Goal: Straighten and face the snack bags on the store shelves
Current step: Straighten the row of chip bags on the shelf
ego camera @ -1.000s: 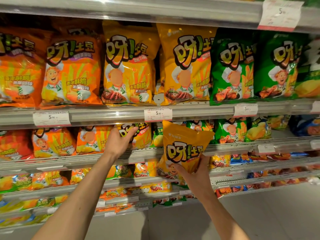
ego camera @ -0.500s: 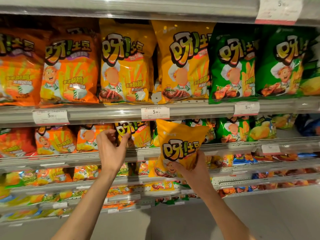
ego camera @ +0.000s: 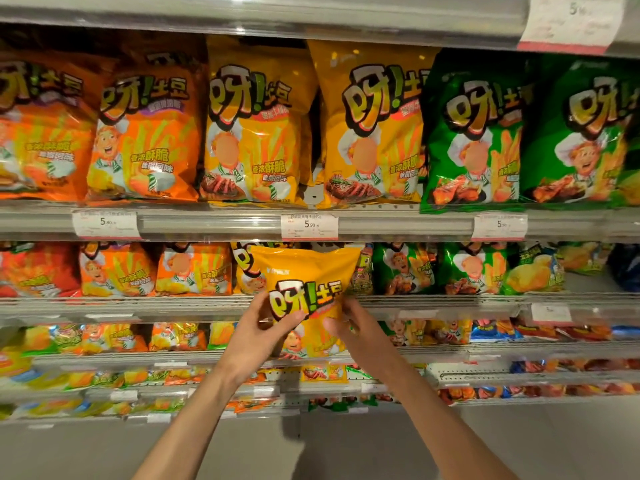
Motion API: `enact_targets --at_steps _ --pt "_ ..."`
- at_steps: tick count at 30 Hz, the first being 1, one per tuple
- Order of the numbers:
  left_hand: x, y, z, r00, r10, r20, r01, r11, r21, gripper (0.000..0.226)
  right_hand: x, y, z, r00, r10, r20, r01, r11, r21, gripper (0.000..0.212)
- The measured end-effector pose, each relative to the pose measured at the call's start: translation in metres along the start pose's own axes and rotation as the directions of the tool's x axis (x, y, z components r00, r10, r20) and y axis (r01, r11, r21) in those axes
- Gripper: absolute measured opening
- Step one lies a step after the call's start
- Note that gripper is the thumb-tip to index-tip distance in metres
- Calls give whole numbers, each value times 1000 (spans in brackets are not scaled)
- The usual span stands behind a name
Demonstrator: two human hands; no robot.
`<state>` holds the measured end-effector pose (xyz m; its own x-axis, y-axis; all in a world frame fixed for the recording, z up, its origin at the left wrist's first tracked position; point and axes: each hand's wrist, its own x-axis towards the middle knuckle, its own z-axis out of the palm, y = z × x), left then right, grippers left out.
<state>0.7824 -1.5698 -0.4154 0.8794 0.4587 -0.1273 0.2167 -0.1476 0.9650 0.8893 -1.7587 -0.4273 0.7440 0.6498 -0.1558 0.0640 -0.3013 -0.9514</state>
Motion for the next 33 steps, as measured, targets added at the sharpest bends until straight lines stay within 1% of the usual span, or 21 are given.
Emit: enact_targets --at_steps 3,4,5,6,7,8,9,11,13,14,15,17,18,20,24,26,28,30,31,33 --pt "2 2 0 998 15 -60 -17 999 -31 45 7 -1 -6 998 55 31 -55 998 15 34" --pt "2 2 -1 996 31 -88 -34 999 -30 44 10 -3 -9 999 44 -3 -44 999 1 32" --pt "3 0 -2 992 41 -117 -44 999 -27 43 15 -5 -14 996 14 -84 -17 999 -30 31" --pt "3 -1 -4 989 45 -141 -51 998 -38 43 20 -7 -20 980 -24 -199 10 998 -68 33" --pt "3 -1 -6 985 47 -164 -56 997 -52 46 26 -10 -27 947 -58 -316 29 995 -95 34" --pt "2 -1 -8 980 46 -192 -58 997 -59 51 33 -13 -33 912 -79 -403 28 991 -132 37" --pt "2 0 -9 974 45 -221 -59 996 -60 55 39 -16 -37 888 -95 -449 12 983 -185 45" --pt "1 1 -12 957 40 -288 -58 997 -54 55 53 -20 -43 889 -91 -448 -36 963 -266 64" --pt "0 5 -14 937 40 -346 -50 998 -21 55 67 -22 -42 914 -2 -406 -91 973 -210 78" --pt "1 7 -14 930 41 -365 -47 999 -6 58 73 -21 -41 920 46 -388 -120 979 -166 81" --pt "1 7 -15 926 41 -376 -43 999 4 62 78 -20 -39 920 82 -383 -142 981 -133 77" --pt "1 8 -15 924 42 -381 -36 999 25 65 86 -14 -38 917 115 -383 -170 979 -113 54" --pt "1 8 -15 923 45 -381 -34 999 35 64 88 -11 -39 915 123 -384 -177 978 -110 46" --pt "1 6 -16 922 50 -384 -37 998 42 58 91 -8 -40 919 134 -371 -180 979 -92 45" --pt "2 6 -19 922 42 -385 -36 999 24 56 92 -10 -46 928 12 -372 -52 994 -98 33" --pt "2 5 -20 923 50 -382 -43 999 26 51 92 -14 -50 923 -44 -383 2 994 -109 33" --pt "2 4 -20 924 57 -378 -49 998 31 48 91 -18 -54 914 -69 -399 45 997 -68 31" --pt "2 3 -22 924 66 -376 -57 998 35 50 90 -24 -58 915 -52 -400 30 998 -60 49" --pt "2 2 -23 924 72 -376 -62 997 38 50 88 -27 -60 912 -46 -408 15 997 -79 50" --pt "3 1 -23 925 82 -371 -71 996 44 50 79 -28 -63 906 -100 -411 59 992 -112 32"
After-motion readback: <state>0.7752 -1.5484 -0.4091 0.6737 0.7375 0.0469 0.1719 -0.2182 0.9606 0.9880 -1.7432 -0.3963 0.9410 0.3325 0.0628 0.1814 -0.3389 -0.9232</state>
